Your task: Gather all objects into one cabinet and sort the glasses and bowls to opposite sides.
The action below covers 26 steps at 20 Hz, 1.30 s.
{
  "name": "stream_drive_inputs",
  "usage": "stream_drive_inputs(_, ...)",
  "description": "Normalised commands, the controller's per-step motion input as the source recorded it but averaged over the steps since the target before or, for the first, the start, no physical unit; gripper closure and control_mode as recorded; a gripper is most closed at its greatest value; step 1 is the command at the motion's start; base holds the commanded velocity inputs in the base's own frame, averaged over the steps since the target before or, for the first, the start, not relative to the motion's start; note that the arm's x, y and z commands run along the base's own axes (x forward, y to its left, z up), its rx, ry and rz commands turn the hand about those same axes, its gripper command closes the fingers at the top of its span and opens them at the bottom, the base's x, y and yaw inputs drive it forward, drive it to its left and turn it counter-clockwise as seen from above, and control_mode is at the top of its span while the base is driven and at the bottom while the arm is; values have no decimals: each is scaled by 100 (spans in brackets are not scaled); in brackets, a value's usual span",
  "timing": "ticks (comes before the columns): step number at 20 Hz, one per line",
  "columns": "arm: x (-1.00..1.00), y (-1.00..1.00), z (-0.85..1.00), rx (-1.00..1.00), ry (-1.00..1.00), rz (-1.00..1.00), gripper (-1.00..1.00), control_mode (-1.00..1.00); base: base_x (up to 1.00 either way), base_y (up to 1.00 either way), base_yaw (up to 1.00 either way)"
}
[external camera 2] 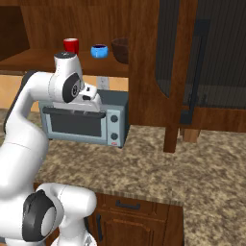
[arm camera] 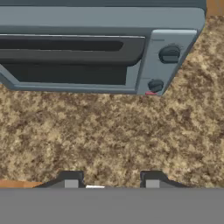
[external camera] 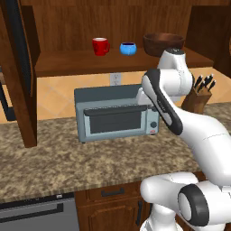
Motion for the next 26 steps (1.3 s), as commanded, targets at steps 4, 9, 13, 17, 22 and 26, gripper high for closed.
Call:
stream_drive_inputs(4, 1, 6, 21, -5, -8, 0, -100, -100, 0, 0, 0)
stream_drive_inputs(9, -61, 4, 51, -8, -45, 5, -100, -100, 0, 0, 0)
stream_drive_inputs(13, -87, 0, 12, -3, -46, 6, -100, -100, 0, 0, 0)
stream_drive_inputs(17, -44, -4, 0, 0, -24, 0, -100, -100, 0, 0, 0)
stream_drive_inputs(22, -12, 0, 0, 0, -8, 0, -100, -100, 0, 0, 0)
stream_drive_inputs(26, -7, 2, 0, 0, -1, 0, -100, 100, -22, 1, 0)
